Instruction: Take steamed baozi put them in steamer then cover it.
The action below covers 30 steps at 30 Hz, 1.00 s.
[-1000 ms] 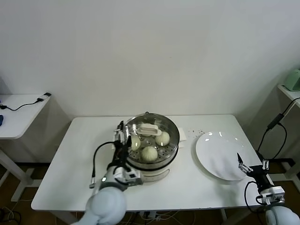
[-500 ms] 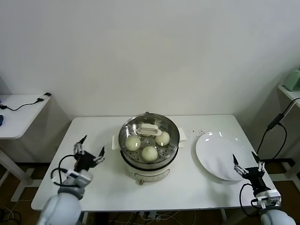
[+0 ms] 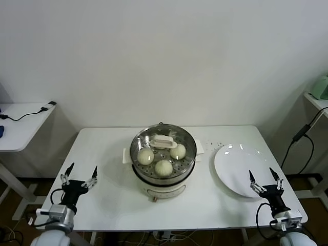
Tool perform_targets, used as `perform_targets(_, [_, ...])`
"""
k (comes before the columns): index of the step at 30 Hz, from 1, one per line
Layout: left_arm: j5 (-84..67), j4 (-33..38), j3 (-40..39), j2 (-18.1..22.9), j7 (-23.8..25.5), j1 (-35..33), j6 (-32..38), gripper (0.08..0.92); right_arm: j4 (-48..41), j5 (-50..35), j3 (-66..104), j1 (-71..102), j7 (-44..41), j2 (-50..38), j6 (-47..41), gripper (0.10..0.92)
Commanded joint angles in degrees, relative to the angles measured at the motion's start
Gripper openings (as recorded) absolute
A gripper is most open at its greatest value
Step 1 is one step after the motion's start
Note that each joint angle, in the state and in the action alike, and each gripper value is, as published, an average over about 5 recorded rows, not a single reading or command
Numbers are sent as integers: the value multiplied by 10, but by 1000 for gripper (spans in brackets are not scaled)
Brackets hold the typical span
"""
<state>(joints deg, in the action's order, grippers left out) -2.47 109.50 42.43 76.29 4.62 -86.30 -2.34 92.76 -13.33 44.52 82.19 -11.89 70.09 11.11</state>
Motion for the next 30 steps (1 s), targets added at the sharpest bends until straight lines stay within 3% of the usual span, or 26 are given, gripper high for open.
perform_targets(1, [-39, -41, 32, 41, -2, -10, 73, 823, 13, -23, -3, 5, -23, -1, -17, 823])
perform_targets(30, [-1, -28, 10, 53, 10, 9, 56, 823, 15, -43, -35, -13, -21, -19, -36, 823])
